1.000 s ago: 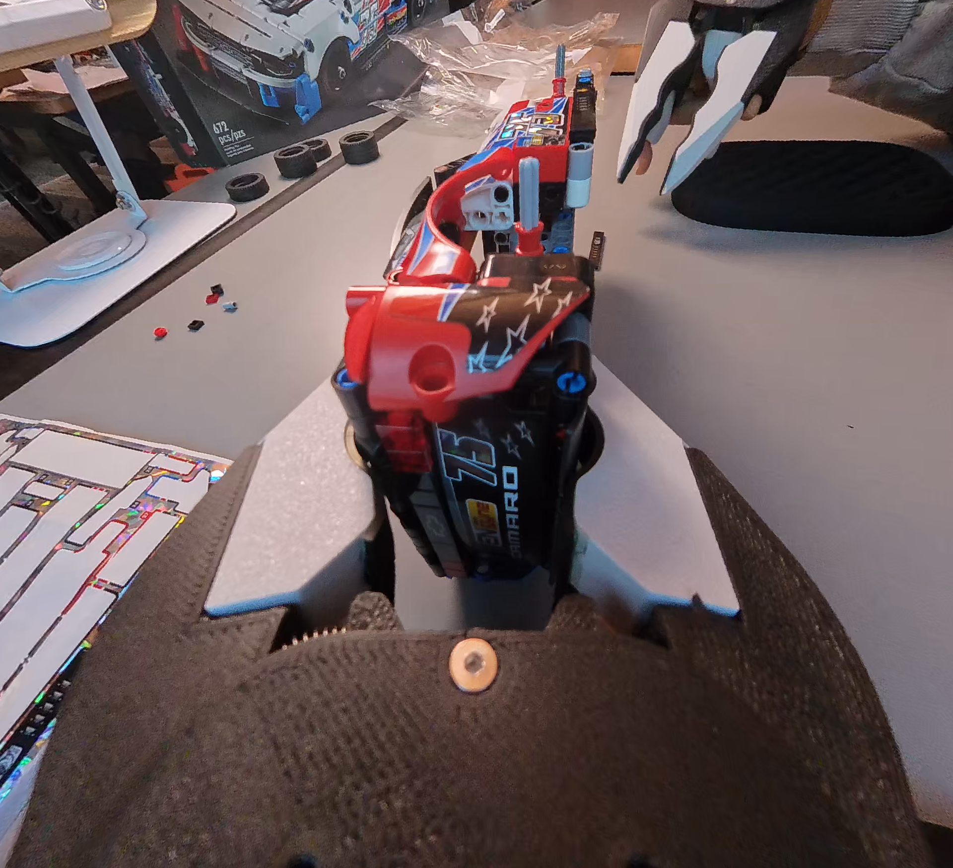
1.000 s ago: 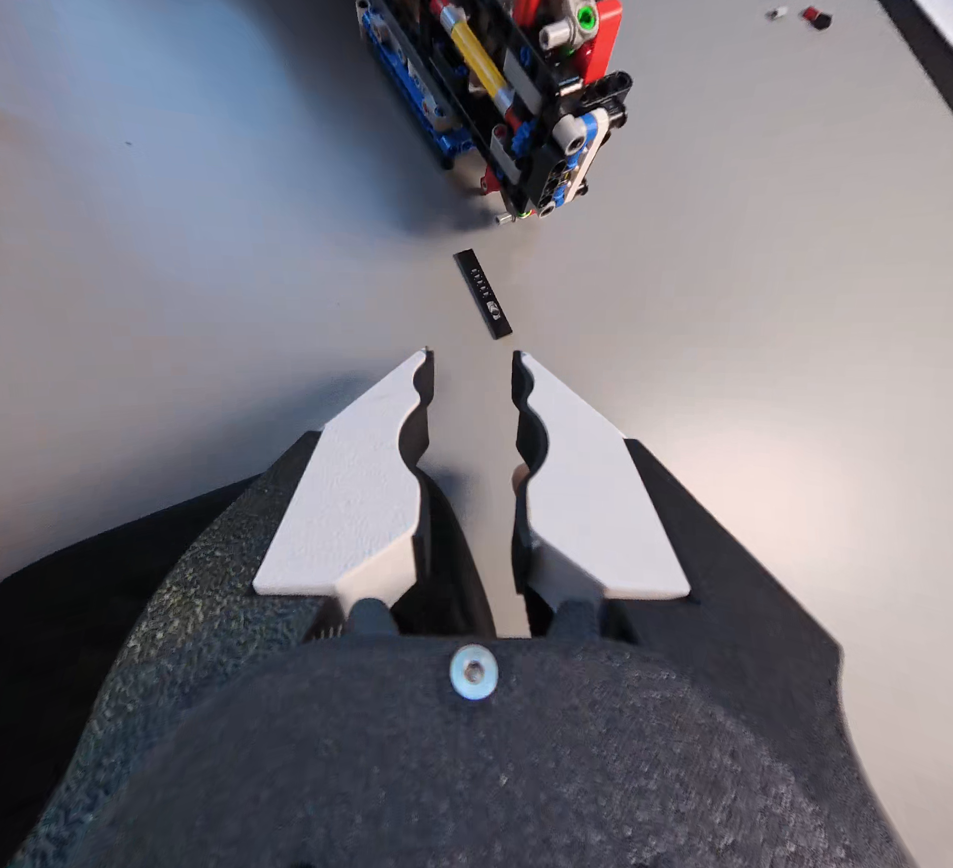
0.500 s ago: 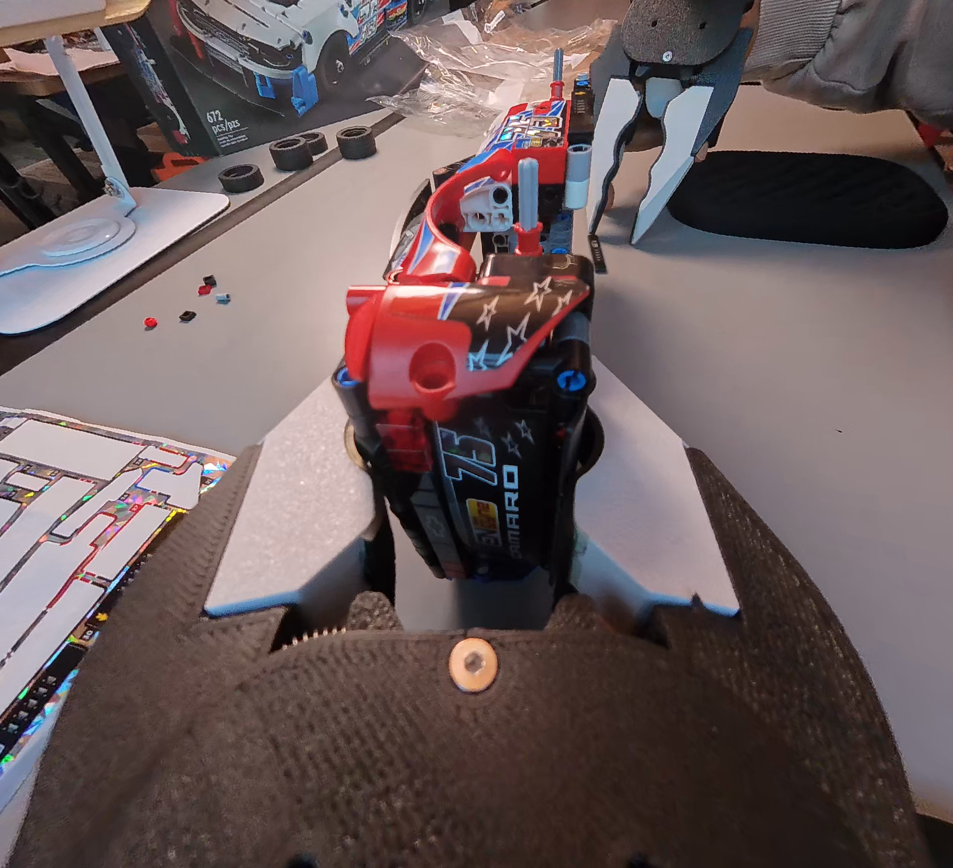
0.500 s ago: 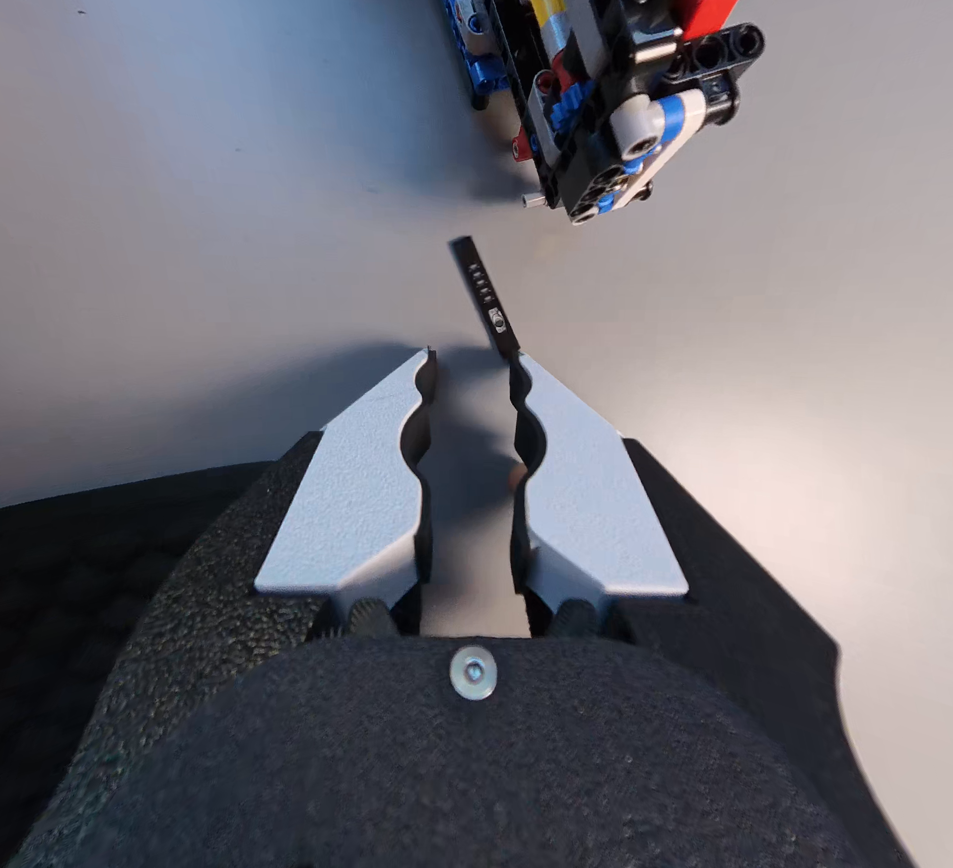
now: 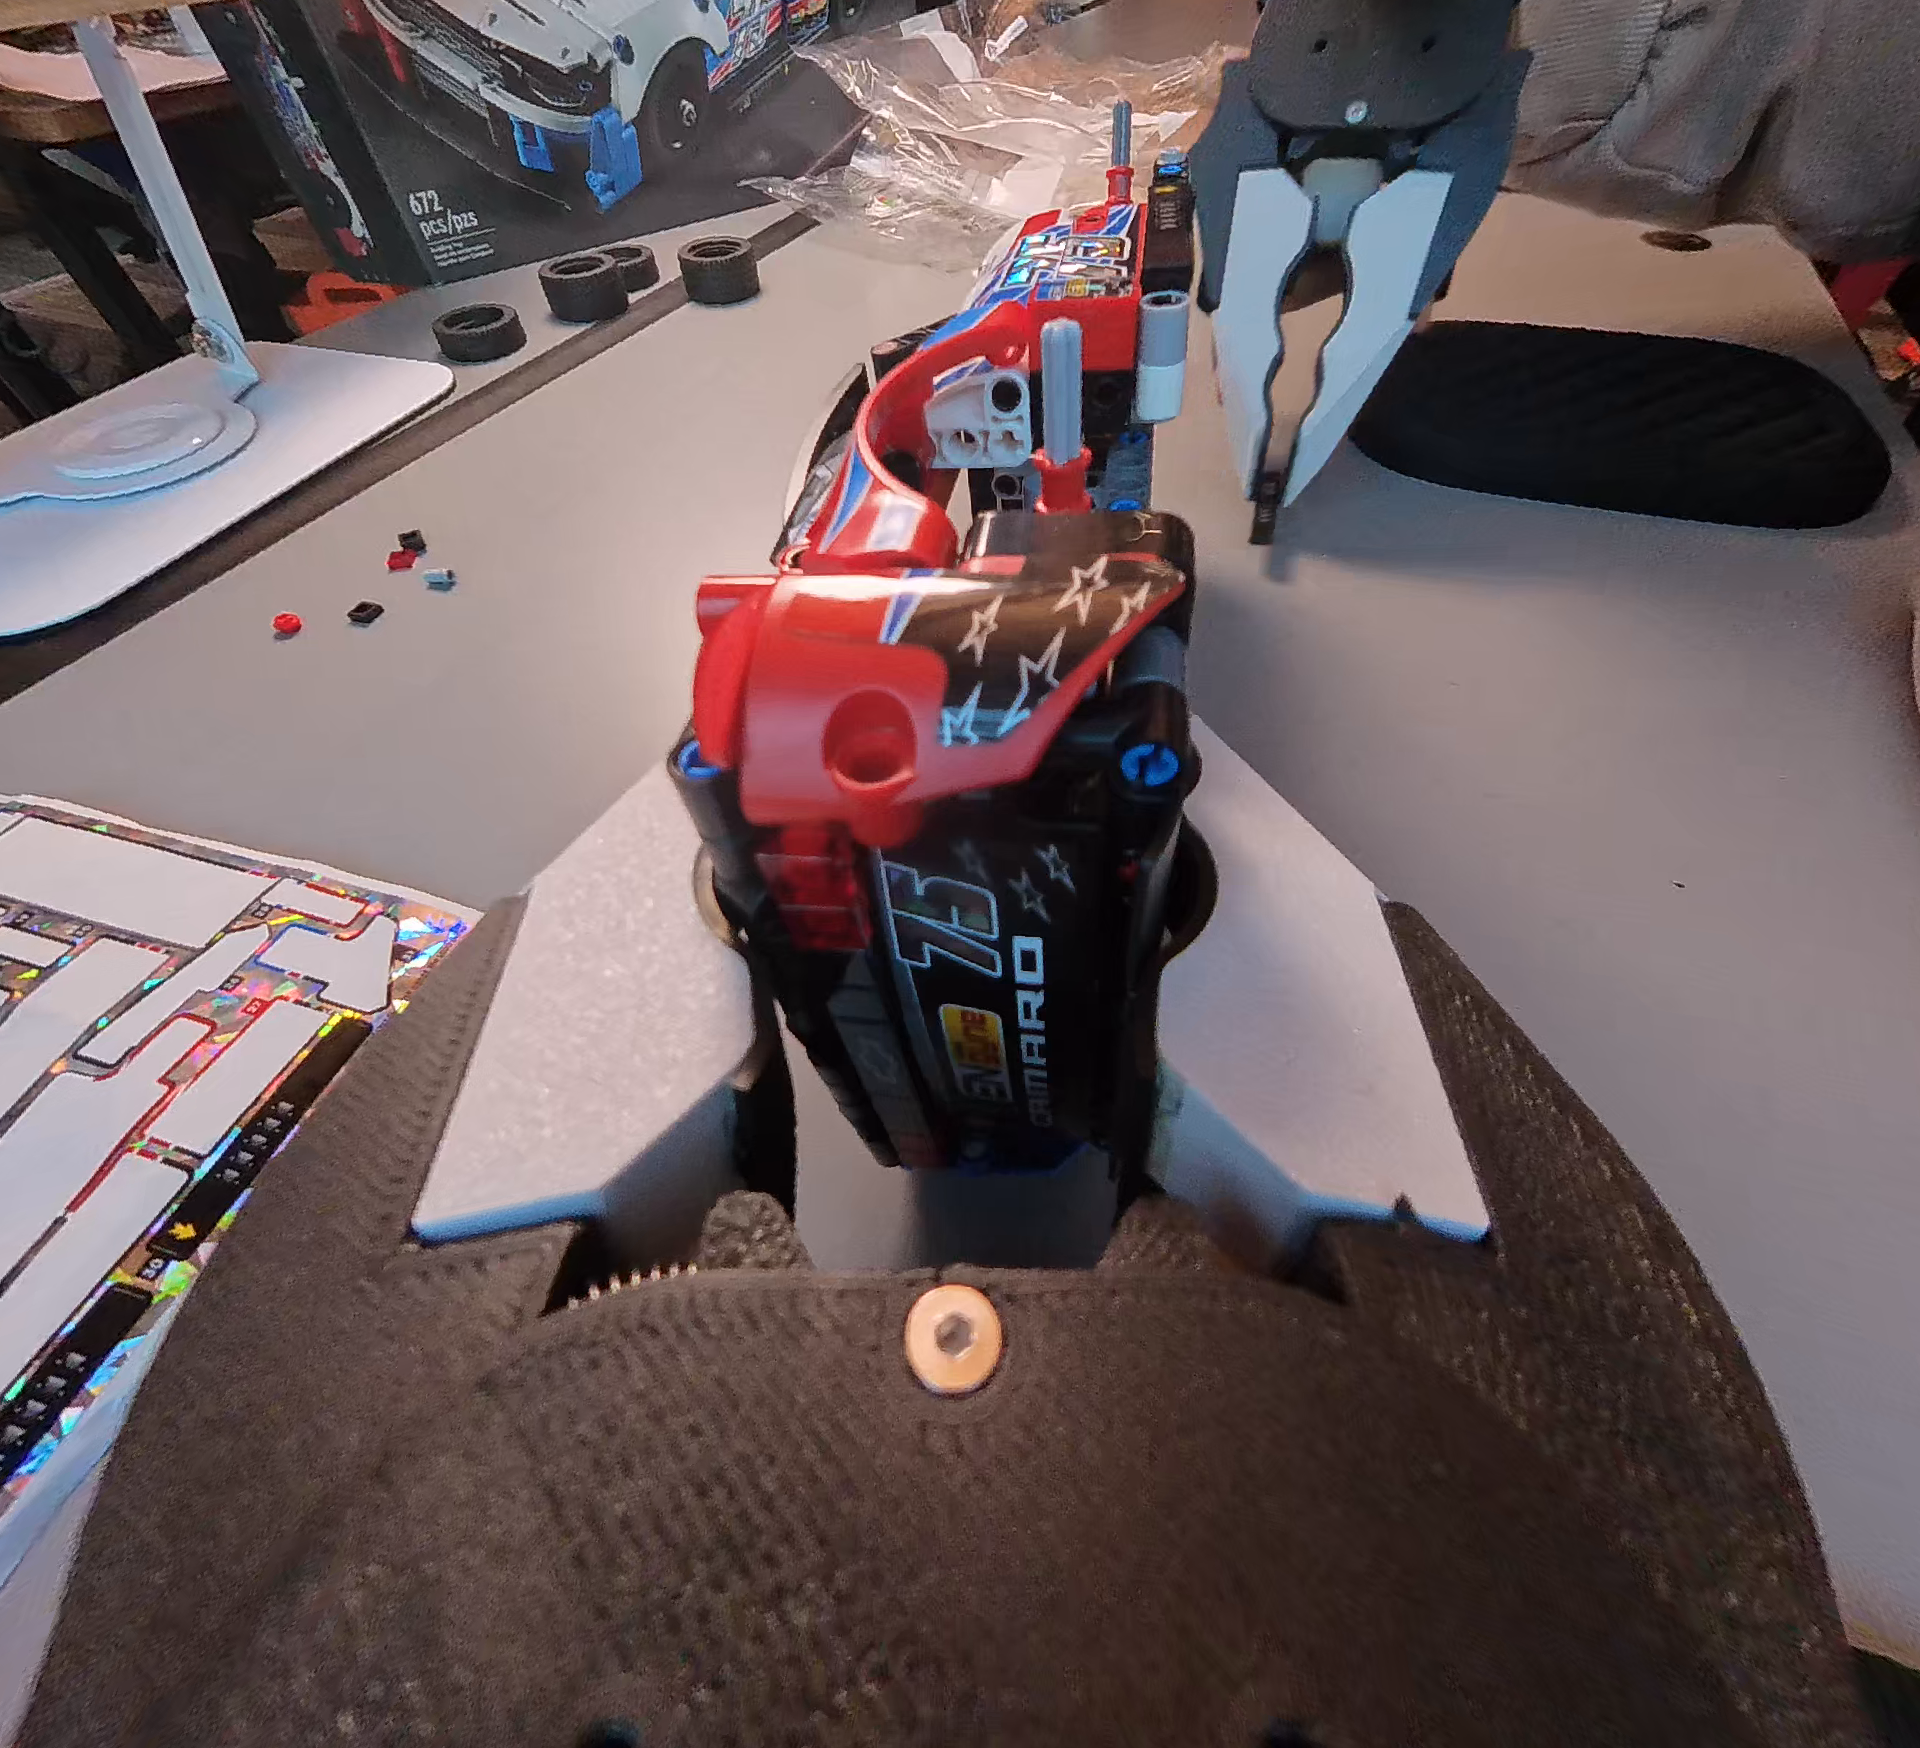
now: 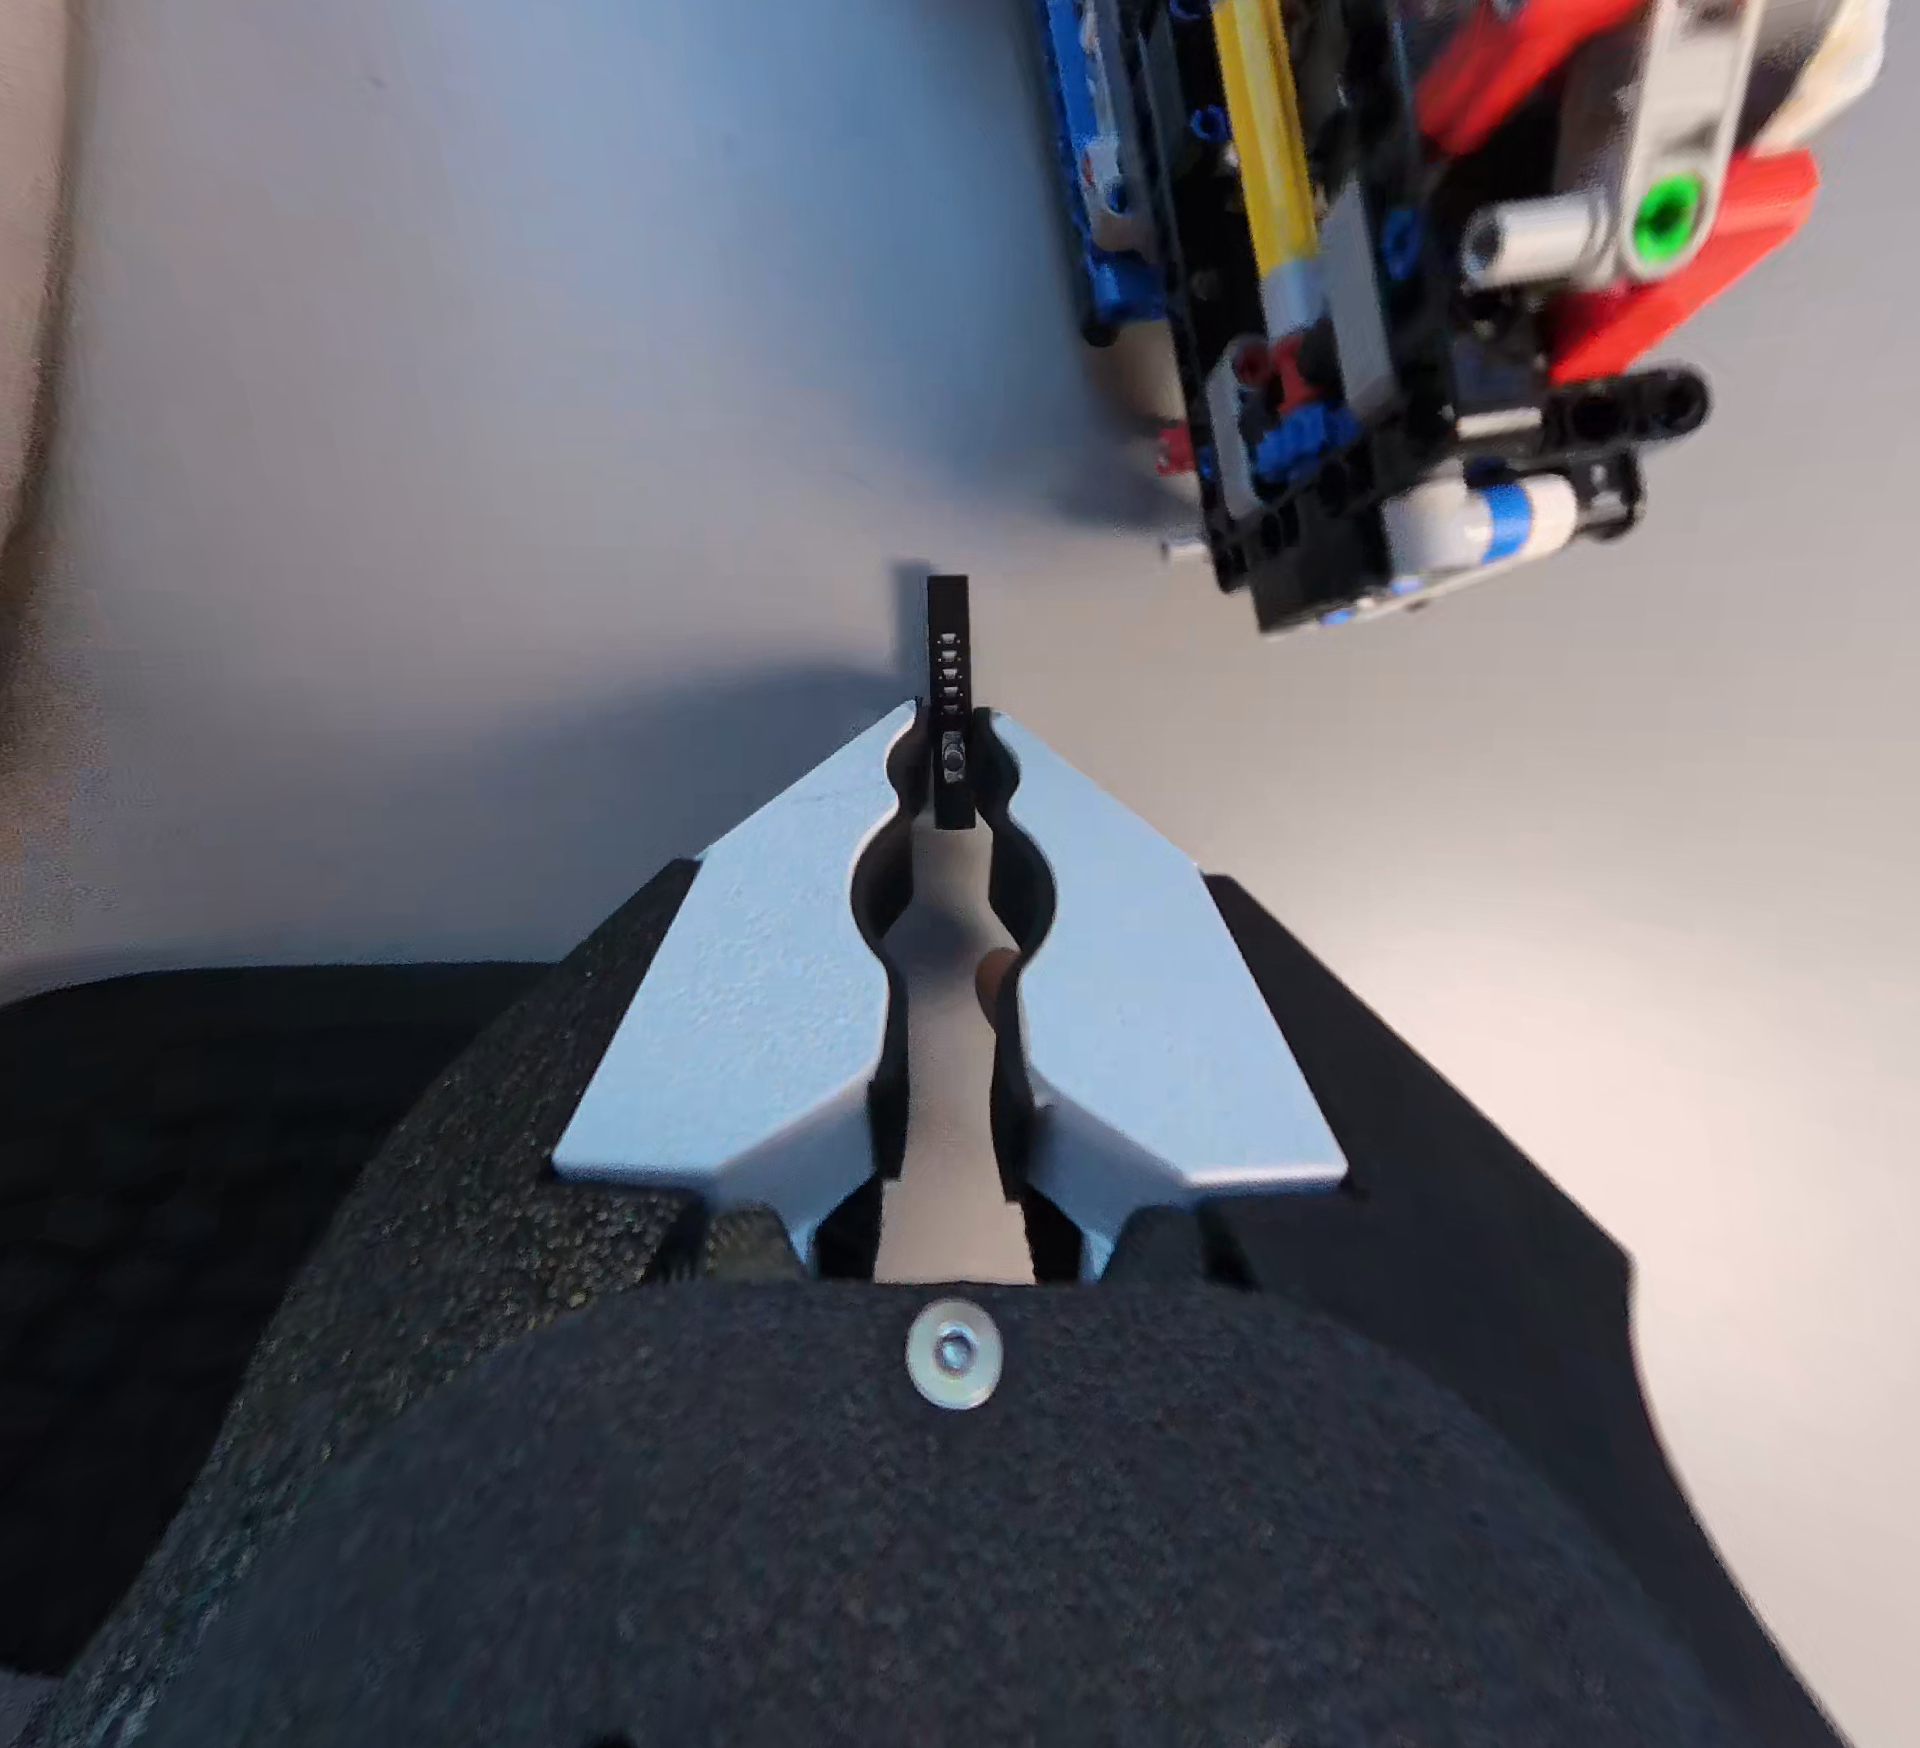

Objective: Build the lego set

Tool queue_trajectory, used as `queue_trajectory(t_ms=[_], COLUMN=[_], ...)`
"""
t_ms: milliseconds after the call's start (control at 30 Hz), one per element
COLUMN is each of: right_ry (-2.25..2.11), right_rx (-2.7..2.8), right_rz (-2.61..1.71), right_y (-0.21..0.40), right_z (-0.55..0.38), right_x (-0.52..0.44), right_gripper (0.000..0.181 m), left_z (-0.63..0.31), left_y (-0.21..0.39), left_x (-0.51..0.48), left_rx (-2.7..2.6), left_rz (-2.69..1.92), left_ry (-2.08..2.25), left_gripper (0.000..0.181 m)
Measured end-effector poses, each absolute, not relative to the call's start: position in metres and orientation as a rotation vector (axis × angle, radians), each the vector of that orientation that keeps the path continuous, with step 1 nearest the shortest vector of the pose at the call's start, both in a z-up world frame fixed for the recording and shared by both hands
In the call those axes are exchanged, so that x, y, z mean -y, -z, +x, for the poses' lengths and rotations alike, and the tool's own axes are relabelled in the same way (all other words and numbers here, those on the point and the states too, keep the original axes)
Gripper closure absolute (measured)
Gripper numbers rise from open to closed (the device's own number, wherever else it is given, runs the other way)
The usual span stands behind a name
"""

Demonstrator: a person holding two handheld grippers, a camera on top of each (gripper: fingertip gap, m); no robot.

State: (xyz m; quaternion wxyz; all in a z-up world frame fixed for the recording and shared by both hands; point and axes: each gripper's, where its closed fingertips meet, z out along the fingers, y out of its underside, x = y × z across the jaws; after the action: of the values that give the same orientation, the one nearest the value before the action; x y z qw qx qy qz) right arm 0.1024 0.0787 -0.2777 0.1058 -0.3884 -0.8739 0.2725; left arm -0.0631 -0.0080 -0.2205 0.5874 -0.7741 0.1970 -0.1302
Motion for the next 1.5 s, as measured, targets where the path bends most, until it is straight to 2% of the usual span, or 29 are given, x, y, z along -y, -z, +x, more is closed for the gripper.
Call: queue_trajectory(t_ms=[100, 200, 267, 633, 1500], right_ry=[-0.98, -0.954, -0.93, -0.761, -0.698], right_rx=[2.469, 2.324, 2.336, 2.599, 2.654], right_rz=[-1.036, -0.972, -0.96, -0.981, -0.966], right_y=[0.217, 0.151, 0.13, 0.158, 0.162], right_z=[0.094, 0.067, 0.053, 0.024, 0.022], right_x=[-0.049, -0.046, -0.046, -0.043, -0.044], right_gripper=[0.177, 0.177, 0.177, 0.177, 0.177], left_z=[-0.063, -0.062, -0.061, -0.059, -0.059], left_y=[0.221, 0.22, 0.22, 0.22, 0.22], left_x=[0.008, 0.008, 0.008, 0.011, 0.011], left_rx=[-0.459, -0.467, -0.471, -0.486, -0.491], left_rz=[-1.805, -1.802, -1.801, -1.795, -1.794], left_ry=[0.311, 0.317, 0.319, 0.315, 0.317], left_gripper=[0.104, 0.104, 0.105, 0.105, 0.105])
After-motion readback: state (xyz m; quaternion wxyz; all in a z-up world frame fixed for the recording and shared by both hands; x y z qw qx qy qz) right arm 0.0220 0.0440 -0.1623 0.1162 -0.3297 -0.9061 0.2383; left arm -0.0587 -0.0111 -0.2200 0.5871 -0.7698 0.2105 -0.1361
